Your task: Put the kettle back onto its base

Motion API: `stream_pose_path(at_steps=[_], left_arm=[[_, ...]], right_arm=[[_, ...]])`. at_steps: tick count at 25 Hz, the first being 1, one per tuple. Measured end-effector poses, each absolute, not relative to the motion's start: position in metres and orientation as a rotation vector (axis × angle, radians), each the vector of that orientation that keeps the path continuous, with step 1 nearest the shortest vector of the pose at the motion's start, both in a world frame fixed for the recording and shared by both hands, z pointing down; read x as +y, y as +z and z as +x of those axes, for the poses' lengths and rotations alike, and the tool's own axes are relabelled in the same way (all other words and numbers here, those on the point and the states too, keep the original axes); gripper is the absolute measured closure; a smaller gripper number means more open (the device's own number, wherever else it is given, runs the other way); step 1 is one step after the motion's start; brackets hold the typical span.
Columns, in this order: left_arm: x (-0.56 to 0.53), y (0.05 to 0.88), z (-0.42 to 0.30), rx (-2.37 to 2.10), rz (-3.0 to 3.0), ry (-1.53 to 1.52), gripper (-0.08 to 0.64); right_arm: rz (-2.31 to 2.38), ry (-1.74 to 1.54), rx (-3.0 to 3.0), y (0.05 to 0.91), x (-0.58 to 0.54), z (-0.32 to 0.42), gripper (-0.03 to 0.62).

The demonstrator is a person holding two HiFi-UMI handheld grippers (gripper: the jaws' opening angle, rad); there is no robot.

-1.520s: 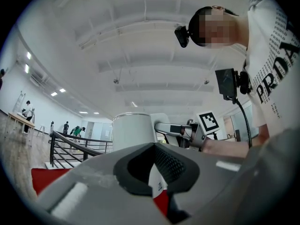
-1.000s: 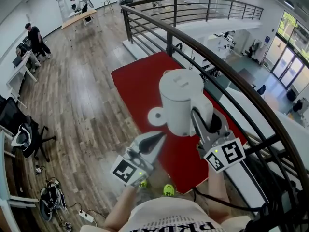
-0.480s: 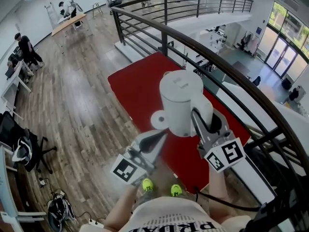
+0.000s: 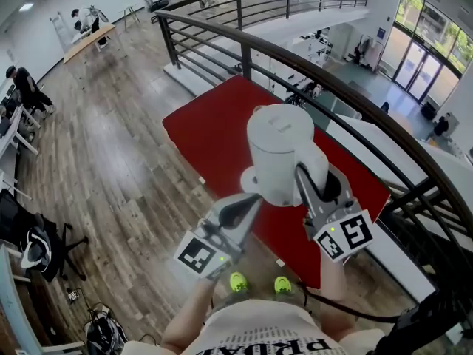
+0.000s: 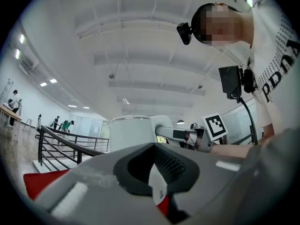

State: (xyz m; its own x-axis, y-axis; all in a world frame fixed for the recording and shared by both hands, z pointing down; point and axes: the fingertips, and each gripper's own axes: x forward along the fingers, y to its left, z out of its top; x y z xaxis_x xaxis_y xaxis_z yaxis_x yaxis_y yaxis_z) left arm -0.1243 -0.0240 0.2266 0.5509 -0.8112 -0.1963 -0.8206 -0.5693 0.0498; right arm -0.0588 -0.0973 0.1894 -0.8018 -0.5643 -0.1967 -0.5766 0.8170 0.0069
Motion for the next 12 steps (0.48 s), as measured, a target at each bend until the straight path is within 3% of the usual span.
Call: stream_pose_path(at_steps=[12], left_arm=[[-0.010, 0.240, -0.163, 1.398, -2.744, 0.326, 0.561]], right_arm=[[-0.951, 0.106, 2.803, 0.213, -0.067, -0.103, 0.472]])
